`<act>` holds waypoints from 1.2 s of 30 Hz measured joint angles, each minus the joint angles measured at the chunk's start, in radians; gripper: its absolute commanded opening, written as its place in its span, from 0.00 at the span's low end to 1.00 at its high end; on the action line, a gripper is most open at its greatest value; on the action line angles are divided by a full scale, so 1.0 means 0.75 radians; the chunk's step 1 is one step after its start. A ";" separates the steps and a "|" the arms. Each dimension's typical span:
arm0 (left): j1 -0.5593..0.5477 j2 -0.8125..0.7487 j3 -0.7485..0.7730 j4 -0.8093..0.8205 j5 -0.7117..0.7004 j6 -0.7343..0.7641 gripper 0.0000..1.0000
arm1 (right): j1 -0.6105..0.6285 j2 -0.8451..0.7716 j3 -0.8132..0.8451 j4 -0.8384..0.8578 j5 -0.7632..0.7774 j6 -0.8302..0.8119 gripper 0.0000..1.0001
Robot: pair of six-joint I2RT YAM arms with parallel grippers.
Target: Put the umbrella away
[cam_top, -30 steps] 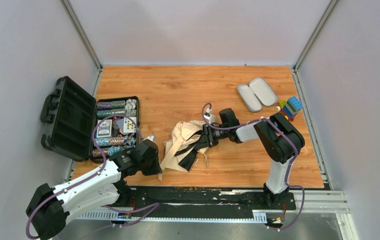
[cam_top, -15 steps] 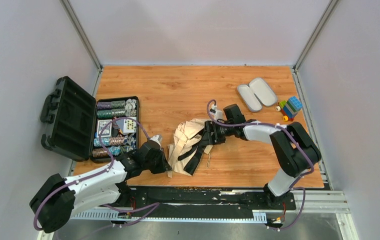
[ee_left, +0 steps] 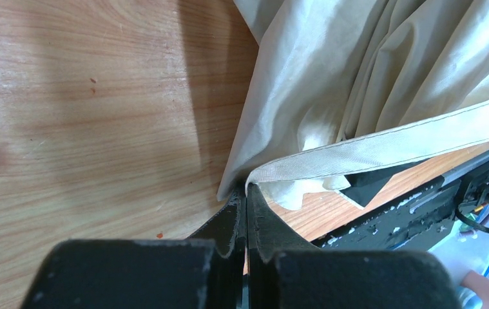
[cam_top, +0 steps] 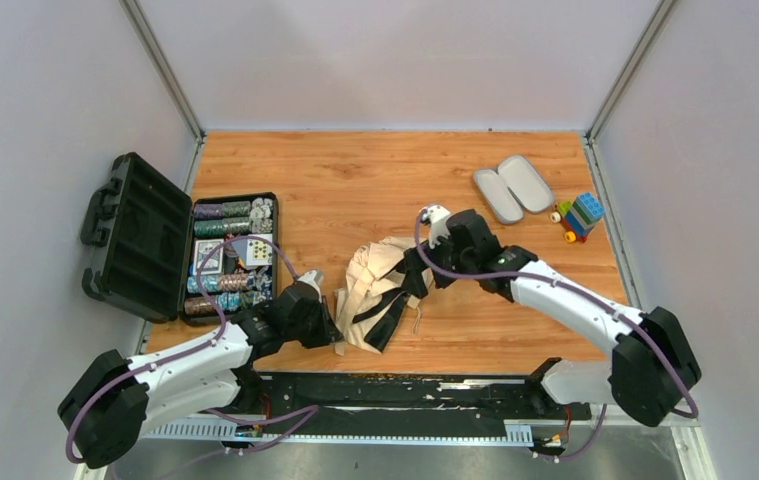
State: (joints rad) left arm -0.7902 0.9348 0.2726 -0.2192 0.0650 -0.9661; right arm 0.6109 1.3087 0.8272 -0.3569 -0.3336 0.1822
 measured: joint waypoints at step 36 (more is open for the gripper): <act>0.000 -0.163 0.011 -0.251 -0.032 -0.031 0.00 | 0.399 0.475 -0.218 0.933 0.399 -0.347 0.00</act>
State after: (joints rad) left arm -0.7902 0.8127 0.2806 -0.4076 0.0410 -0.9894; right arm 0.9100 1.6650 0.6640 0.3431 -0.0345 -0.0784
